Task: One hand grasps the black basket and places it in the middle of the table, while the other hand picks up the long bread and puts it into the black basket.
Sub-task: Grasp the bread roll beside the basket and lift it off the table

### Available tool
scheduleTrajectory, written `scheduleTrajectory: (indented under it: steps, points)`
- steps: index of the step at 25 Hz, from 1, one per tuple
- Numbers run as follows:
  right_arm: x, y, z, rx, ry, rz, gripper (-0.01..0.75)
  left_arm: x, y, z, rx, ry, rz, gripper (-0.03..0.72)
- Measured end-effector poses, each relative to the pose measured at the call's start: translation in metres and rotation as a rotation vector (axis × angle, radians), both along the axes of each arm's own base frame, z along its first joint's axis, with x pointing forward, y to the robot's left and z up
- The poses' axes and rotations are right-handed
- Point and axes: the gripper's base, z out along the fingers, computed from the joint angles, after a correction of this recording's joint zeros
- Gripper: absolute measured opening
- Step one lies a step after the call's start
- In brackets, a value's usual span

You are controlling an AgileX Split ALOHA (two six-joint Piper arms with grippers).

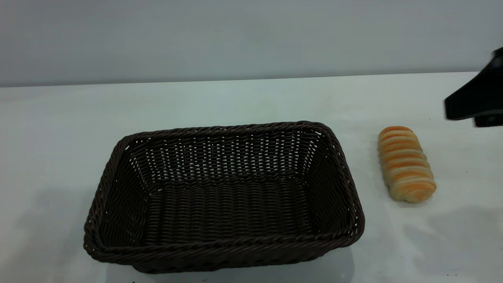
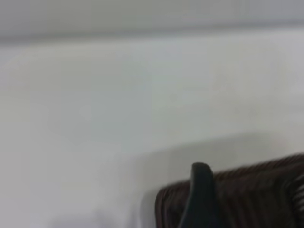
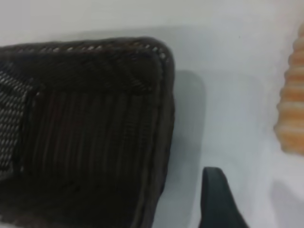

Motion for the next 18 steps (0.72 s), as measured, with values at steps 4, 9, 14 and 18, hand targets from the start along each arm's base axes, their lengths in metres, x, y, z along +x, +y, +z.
scheduleTrajectory:
  steps: [4,9,14,18]
  points:
    - [0.023,-0.002,-0.023,-0.02,0.022,0.006,0.419,-0.053,0.013,0.042,-0.027,-0.168,-0.011,0.592]
    - [0.05,-0.006,-0.049,-0.059,0.068,0.007,0.419,-0.123,0.029,0.076,-0.078,-0.354,-0.018,0.592]
    - [0.074,-0.009,-0.064,-0.103,0.075,0.022,0.419,-0.179,0.041,0.072,-0.102,-0.435,-0.044,0.592]
    - [0.085,-0.014,-0.074,-0.177,0.086,0.028,0.419,-0.2,0.044,0.054,-0.116,-0.424,-0.06,0.59]
